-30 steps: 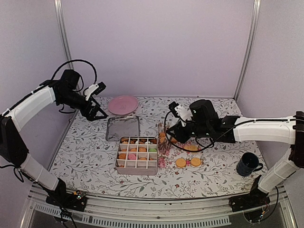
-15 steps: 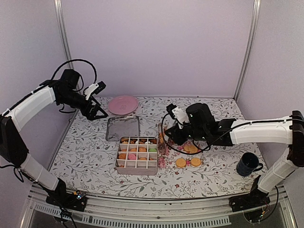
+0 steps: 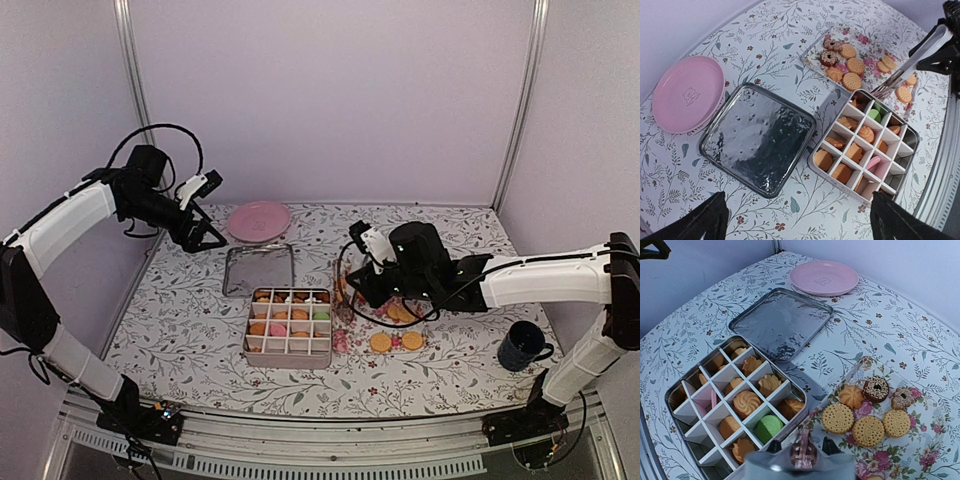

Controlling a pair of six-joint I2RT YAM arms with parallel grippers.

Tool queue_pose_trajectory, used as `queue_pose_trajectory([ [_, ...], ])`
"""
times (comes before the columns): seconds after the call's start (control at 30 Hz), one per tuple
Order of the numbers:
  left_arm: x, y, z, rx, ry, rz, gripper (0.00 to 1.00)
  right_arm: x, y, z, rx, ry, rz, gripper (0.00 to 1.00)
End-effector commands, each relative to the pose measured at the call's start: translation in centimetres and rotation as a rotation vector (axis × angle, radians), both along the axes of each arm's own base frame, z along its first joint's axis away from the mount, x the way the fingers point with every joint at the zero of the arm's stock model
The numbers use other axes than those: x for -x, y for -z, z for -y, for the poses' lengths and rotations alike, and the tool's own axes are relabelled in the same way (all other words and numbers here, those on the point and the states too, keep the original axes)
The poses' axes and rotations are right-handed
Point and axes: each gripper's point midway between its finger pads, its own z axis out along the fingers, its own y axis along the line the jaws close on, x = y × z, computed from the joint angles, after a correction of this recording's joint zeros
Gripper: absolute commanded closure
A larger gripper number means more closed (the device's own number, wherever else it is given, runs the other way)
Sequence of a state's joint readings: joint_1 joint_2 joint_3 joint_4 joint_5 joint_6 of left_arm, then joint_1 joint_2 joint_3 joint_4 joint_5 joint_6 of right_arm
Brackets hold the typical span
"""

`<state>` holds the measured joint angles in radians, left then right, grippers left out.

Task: Pack the cookies
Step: Pick up the fake cookies from the plate.

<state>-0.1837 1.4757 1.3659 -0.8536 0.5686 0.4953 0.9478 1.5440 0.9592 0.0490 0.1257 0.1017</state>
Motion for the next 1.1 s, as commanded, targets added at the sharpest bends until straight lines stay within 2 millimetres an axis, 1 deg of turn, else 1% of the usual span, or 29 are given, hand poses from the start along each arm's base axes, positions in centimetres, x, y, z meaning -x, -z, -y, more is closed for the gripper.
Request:
queue_pose_trajectory([
  [0.0,0.1,-1.1,-0.1,0.026,-0.007,0.026,0.01,0.2,-0.1,0.4,-0.014,0.016,0.003,0.82],
  [0.07,0.2,-1.1,-0.1,0.027,-0.007,0.025,0.01,0.2,-0.5,0.4,-0.026,0.018,0.009,0.93],
  [0.17,0.2,-1.1,-0.1,0.026,-0.006,0.024,0.01,0.3,-1.3,0.5,-0.042,0.020,0.022,1.00],
  [0.3,0.2,-1.1,-0.1,0.027,-0.007,0.025,0.01,0.0,-2.6,1.2,-0.027,0.042,0.049,1.00],
  [0.37,0.1,-1.0,-0.1,0.027,-0.013,0.020,0.01,-0.2,-4.3,1.7,-0.029,0.057,0.079,1.00],
  [0.43,0.0,-0.8,-0.2,0.024,-0.020,0.013,0.01,0.0,-6.4,2.0,-0.045,0.055,0.109,1.00],
  [0.5,-0.1,-0.6,-0.3,0.022,-0.029,0.007,0.01,0.7,-8.2,1.6,-0.059,0.036,0.136,1.00],
  [0.57,-0.5,-0.5,-0.7,0.019,-0.048,0.011,0.01,1.6,-9.6,0.6,-0.060,0.003,0.156,1.00],
  [0.63,-1.0,-0.3,-1.1,0.009,-0.074,0.018,0.01,2.8,-10.5,-0.8,-0.061,-0.040,0.166,1.00],
  [0.7,-1.3,-0.1,-1.6,0.002,-0.096,0.019,0.01,4.1,-11.2,-2.9,-0.055,-0.089,0.173,1.00],
  [0.73,-1.4,0.0,-1.7,0.002,-0.101,0.016,0.01,4.5,-11.7,-3.5,-0.061,-0.104,0.176,1.00],
  [0.77,-1.4,0.1,-1.8,0.002,-0.104,0.013,0.01,5.2,-11.3,-4.3,-0.056,-0.128,0.170,1.00],
  [0.8,-1.4,0.3,-1.9,0.000,-0.107,0.010,0.01,5.8,-12.5,-5.5,-0.086,-0.154,0.179,1.00],
  [0.83,-1.3,0.3,-2.0,-0.001,-0.108,0.009,0.01,6.6,-12.9,-6.6,-0.108,-0.189,0.175,1.00],
  [0.93,-1.3,0.5,-2.1,-0.002,-0.113,0.013,0.01,8.4,-12.9,-9.7,-0.146,-0.271,0.151,1.00],
  [1.07,-1.2,0.8,-2.3,-0.010,-0.118,0.018,0.01,9.6,-11.5,-13.0,-0.155,-0.344,0.115,1.00],
])
